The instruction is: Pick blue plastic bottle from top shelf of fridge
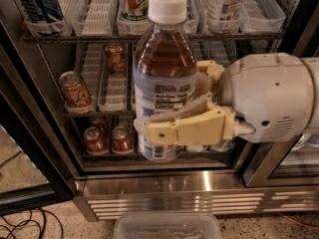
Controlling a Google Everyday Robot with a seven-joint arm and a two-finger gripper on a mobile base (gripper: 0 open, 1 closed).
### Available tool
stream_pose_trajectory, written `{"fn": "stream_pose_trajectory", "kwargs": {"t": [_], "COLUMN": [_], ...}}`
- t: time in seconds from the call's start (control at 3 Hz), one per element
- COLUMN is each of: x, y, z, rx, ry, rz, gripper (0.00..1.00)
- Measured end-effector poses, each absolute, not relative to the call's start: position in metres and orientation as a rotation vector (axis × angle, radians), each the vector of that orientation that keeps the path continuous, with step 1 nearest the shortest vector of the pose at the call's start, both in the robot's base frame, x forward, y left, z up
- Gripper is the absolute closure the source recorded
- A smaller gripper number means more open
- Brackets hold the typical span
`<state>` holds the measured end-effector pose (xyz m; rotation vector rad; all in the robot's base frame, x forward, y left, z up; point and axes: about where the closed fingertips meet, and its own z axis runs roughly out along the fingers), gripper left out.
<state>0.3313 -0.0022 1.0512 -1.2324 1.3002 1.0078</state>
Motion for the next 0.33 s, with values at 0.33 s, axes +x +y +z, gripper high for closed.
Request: {"fn": "stream_pose_trajectory", "kwargs": {"t": [0.33], "x": [0.3313], "y": [-0.0022], "z": [1.0512], "rx": [-1.232], "ry": [1.300], "rz": [1.008], "gripper": [1.00]}}
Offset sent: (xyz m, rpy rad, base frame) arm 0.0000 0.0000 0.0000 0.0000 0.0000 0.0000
